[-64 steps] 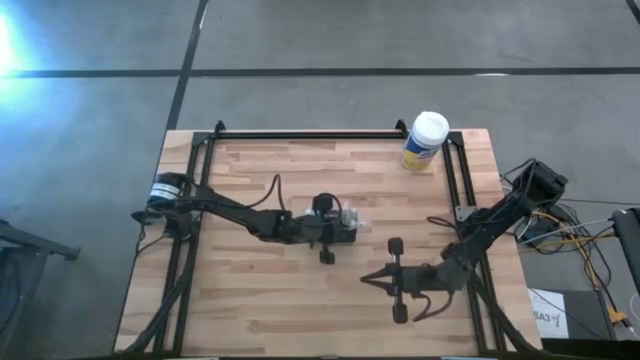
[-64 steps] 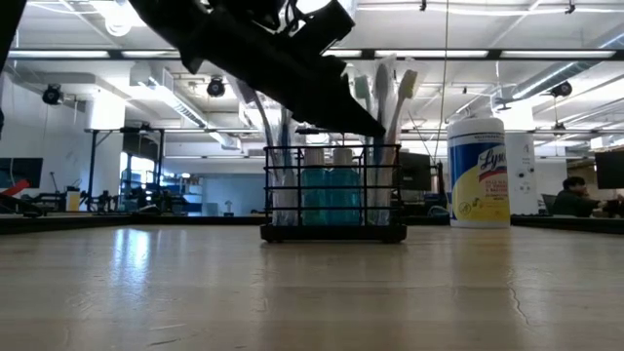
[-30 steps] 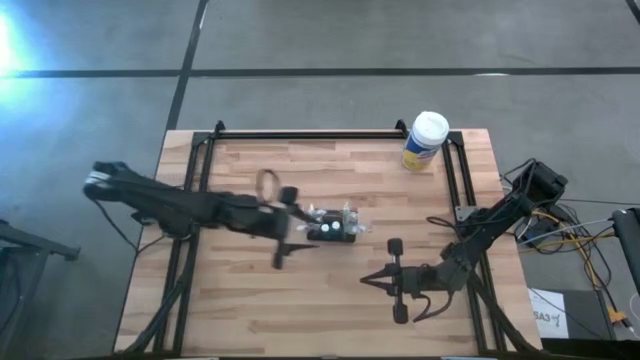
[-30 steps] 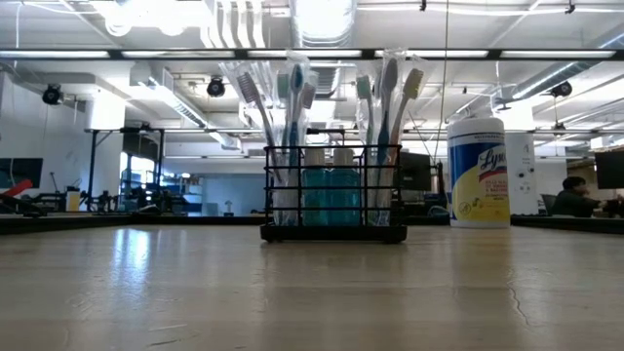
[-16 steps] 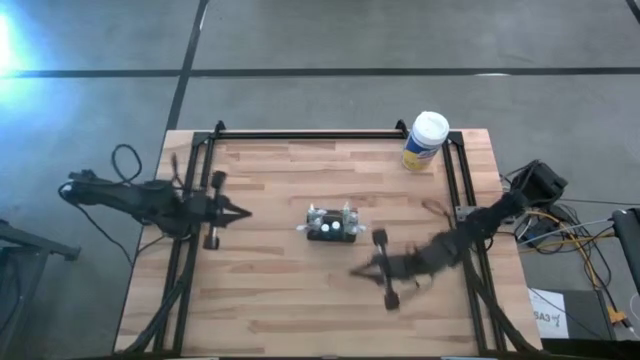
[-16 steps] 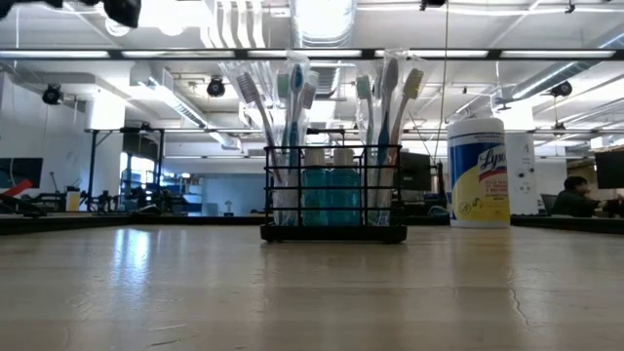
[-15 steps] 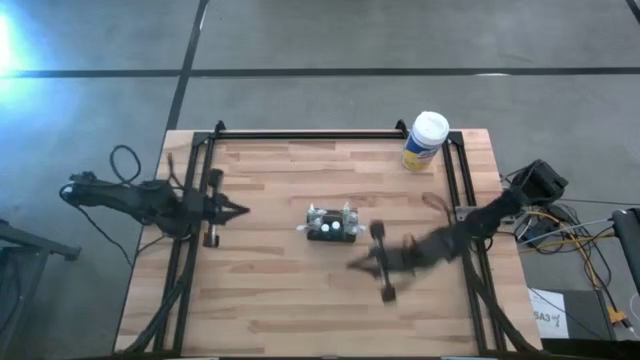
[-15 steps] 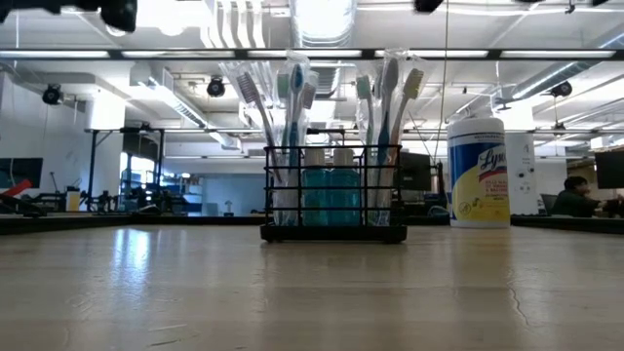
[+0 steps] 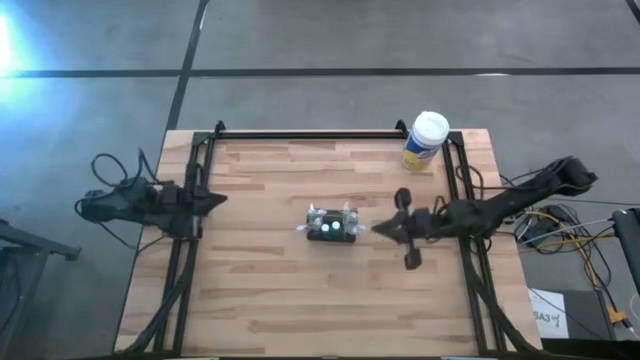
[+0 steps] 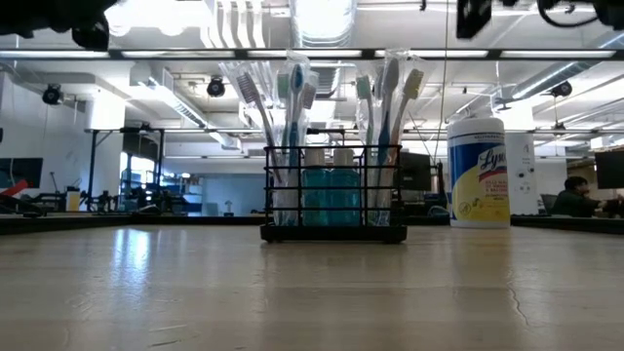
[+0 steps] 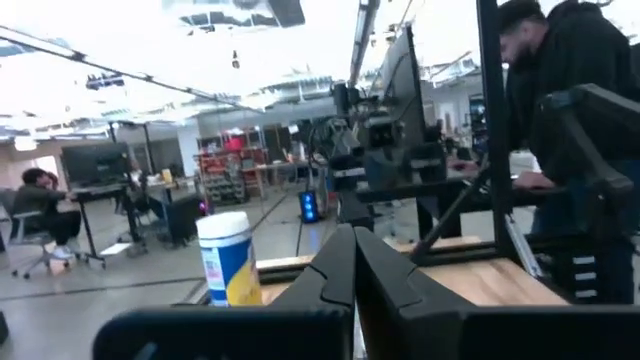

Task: Pick & Place toothbrushing station
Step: Return to Home Position

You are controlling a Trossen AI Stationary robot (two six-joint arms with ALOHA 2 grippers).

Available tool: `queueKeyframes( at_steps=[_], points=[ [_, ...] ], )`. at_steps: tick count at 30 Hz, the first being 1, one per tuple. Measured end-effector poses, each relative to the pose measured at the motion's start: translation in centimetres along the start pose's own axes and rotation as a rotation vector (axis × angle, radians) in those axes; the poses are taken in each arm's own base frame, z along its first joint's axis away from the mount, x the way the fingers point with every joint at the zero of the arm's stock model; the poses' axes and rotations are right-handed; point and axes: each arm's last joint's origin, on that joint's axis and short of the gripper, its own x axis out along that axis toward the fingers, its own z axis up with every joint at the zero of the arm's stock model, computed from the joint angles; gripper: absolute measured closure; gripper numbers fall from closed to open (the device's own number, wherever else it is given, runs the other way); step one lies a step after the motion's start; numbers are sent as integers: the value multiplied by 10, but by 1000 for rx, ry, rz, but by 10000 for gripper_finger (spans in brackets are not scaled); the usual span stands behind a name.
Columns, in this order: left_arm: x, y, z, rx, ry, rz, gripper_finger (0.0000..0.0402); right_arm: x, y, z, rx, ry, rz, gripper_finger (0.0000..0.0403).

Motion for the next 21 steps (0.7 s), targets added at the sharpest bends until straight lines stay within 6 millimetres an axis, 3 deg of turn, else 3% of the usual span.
queueKeyframes(
  at_steps=[3, 9, 14, 18, 21],
  points=[
    [1, -2, -11, 0, 6, 9, 400, -16, -9, -9, 18, -30, -83, 394],
    [7, -4, -32, 50, 12, 79, 401, -51, -34, -25, 92, -171, -71, 394],
    [9, 1, -30, 87, -10, 148, 401, -65, -59, -47, 180, -131, -148, 394],
    [6, 3, -24, 65, -9, 130, 401, -80, -63, -65, 180, -162, -150, 394],
    [6, 2, -23, 48, -22, 89, 401, -85, -63, -65, 163, -172, -151, 394]
  ],
)
